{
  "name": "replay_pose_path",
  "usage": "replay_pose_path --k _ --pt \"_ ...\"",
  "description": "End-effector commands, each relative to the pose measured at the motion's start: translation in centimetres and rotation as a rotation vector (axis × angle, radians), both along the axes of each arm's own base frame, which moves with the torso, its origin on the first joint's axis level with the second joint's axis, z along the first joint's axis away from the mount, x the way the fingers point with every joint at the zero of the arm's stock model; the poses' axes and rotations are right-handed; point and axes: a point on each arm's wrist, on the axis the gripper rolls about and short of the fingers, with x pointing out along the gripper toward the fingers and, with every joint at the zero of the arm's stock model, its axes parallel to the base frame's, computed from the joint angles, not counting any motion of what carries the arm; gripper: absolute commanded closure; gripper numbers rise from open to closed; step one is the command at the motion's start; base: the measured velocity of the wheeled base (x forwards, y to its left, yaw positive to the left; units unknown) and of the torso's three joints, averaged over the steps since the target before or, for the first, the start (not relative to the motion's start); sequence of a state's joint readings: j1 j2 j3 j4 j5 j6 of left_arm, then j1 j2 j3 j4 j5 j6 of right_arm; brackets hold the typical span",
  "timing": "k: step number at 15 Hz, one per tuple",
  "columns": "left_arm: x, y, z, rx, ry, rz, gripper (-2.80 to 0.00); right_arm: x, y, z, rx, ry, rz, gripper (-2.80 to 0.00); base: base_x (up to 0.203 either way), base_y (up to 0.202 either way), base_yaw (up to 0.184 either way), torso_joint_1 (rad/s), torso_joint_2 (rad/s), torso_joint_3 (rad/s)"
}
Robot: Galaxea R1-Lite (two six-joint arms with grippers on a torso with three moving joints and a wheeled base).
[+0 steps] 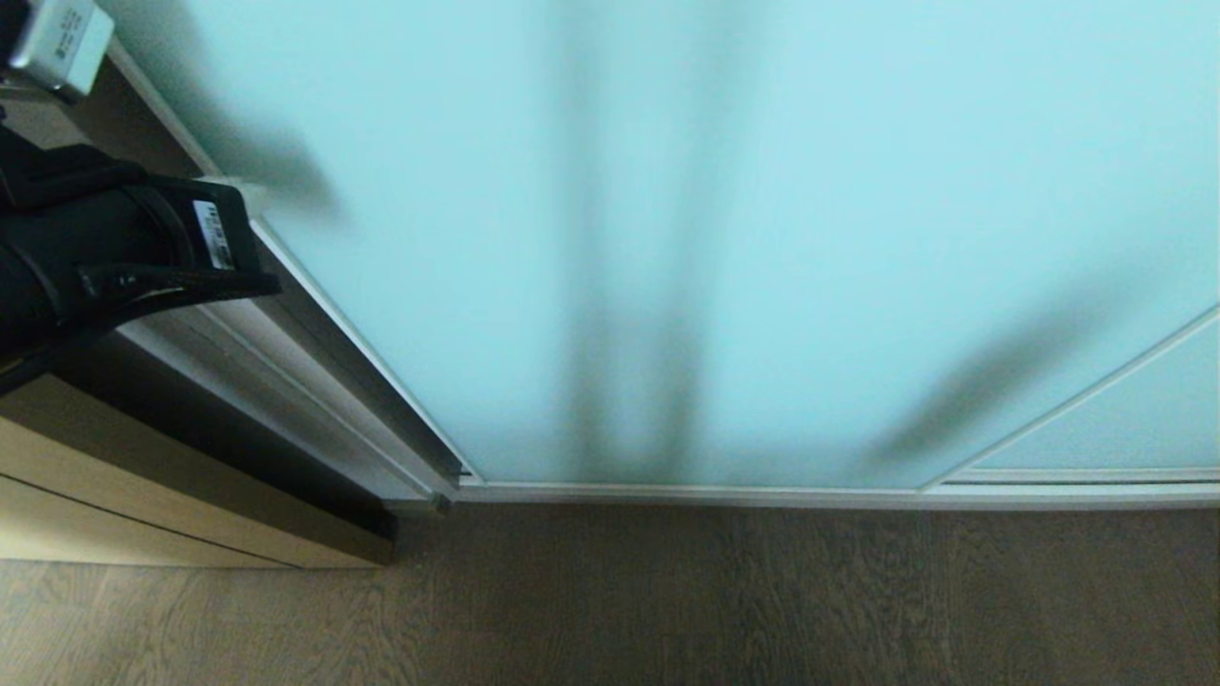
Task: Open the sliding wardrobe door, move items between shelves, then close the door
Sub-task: Open the door
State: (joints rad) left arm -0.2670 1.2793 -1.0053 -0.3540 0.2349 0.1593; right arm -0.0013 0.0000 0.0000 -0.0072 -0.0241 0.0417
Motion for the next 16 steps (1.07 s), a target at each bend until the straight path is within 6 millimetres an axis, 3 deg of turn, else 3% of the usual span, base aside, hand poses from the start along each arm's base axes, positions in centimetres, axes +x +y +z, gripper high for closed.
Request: replay_pose_path --k 1,6,13,16 --pt "-0.2 -1.5 -0.1 0.015 0.003 -0.041 0.00 0.0 0.0 0.0 0.000 0.000 0.001 0.00 0.000 0.000 0.000 0.000 0.00 0.000" --pt "-1.4 -3.8 -0.1 0.018 0.002 -0.106 0.00 0.0 0.0 0.0 0.000 0.000 0.001 0.00 0.000 0.000 0.000 0.000 0.00 0.000" --pt "-6.9 -1.0 3.2 -0.065 -0.156 -0.100 0.00 0.0 0.0 0.0 0.000 0.000 0.001 0.00 0.000 0.000 0.000 0.000 0.00 0.000" --pt "-8.1 -0.1 2.9 -0.069 -0.112 -0.013 0.00 0.0 0.0 0.0 0.000 0.000 0.001 0.00 0.000 0.000 0.000 0.000 0.00 0.000"
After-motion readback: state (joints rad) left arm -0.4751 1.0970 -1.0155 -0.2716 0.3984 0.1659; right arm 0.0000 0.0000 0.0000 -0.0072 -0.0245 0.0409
